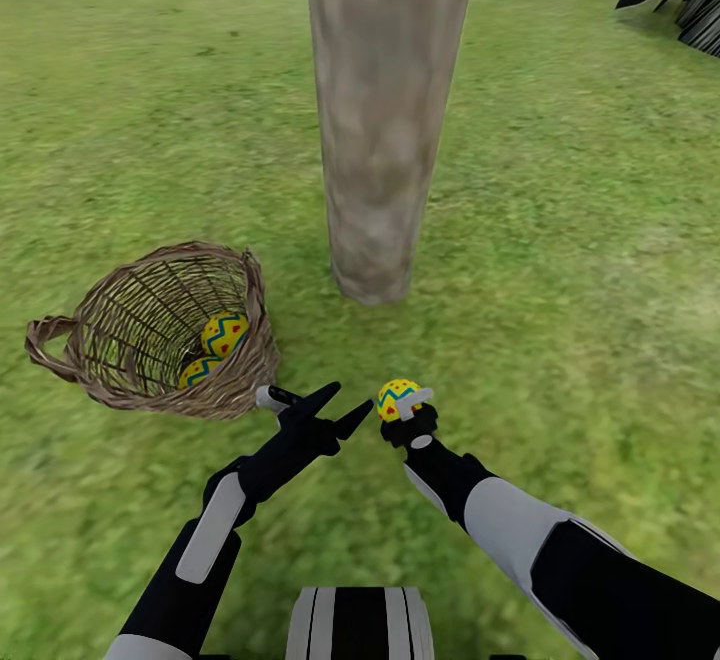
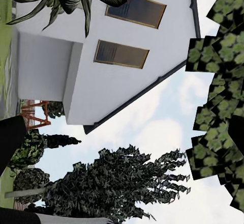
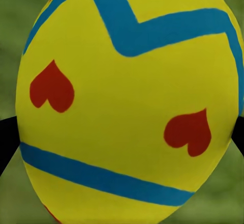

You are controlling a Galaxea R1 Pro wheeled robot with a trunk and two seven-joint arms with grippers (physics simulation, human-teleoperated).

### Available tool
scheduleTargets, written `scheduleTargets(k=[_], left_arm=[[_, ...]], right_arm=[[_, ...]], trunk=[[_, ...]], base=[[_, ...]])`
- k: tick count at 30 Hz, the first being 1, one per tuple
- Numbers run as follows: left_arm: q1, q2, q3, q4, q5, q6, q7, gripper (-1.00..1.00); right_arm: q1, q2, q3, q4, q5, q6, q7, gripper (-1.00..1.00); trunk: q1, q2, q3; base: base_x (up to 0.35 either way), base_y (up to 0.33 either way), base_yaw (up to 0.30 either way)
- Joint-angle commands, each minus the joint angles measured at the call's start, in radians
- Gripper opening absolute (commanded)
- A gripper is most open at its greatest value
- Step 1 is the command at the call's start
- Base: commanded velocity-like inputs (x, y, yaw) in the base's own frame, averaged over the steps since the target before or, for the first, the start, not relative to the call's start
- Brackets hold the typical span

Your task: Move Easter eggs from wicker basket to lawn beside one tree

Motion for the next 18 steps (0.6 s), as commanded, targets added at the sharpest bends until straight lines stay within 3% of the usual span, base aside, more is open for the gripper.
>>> scheduleTargets(k=[1,18], left_arm=[[0.000,0.000,0.000,0.000,0.003,0.005,-0.001,1.00],[0.000,0.000,0.000,0.000,0.003,0.006,-0.001,1.00]], right_arm=[[0.000,0.000,0.009,-0.001,-0.018,0.005,-0.006,-1.00],[0.000,0.003,0.009,-0.001,-0.017,0.014,-0.007,-1.00]], trunk=[[0.000,0.000,-0.001],[0.000,0.000,-0.001]], base=[[0.000,0.000,0.000],[0.000,0.000,0.000]])
